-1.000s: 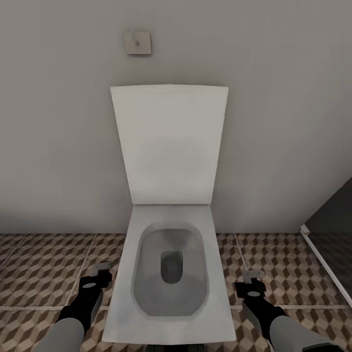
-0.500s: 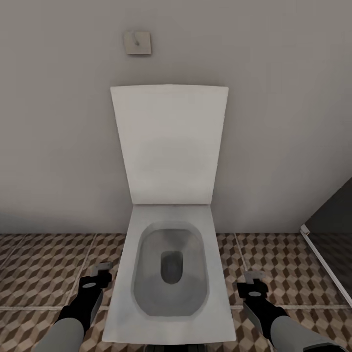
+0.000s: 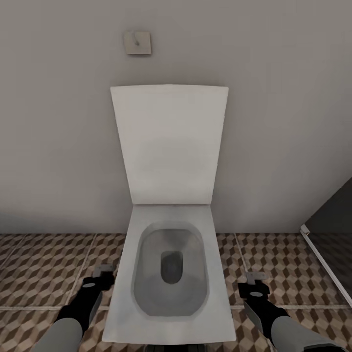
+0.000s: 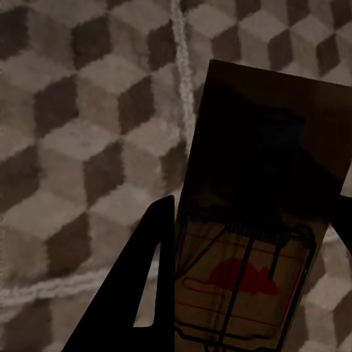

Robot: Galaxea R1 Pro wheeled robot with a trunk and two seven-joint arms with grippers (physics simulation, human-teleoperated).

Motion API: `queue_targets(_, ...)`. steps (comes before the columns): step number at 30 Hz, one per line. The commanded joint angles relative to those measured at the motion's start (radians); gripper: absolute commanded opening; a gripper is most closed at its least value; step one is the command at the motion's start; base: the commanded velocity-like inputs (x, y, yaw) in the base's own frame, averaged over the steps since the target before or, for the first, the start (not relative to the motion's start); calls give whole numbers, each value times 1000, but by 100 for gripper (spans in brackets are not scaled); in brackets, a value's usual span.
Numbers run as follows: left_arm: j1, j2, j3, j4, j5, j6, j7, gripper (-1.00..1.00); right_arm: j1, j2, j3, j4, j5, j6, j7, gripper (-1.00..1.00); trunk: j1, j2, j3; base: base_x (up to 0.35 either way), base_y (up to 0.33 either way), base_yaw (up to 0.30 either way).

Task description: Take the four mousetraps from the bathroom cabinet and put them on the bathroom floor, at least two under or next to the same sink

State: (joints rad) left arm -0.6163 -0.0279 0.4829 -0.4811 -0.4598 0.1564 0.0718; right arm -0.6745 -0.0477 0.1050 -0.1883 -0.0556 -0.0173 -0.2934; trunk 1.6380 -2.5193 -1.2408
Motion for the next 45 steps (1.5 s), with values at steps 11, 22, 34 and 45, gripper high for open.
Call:
queue_targets(11,0,20,4,-17,-6,119,-45,-100,-1,0,5,-1,-7,60,5,-100,0,0,-1,0,0,0)
queue_targets(22,0,41,4,-45,-6,181,-50,-100,-1,1,3,-6,-4,198,1,-100,0,0,-1,0,0,0)
queue_targets(34,0,41,4,-35,-8,181,-41,-100,-1,3,4,-7,-4,209,-6,-100,0,0,-1,0,0,0)
queue_targets(45,0,37,4,-40,-4,181,-38,-100,-1,3,4,-7,-5,189,2,-100,0,0,-1,0,0,0)
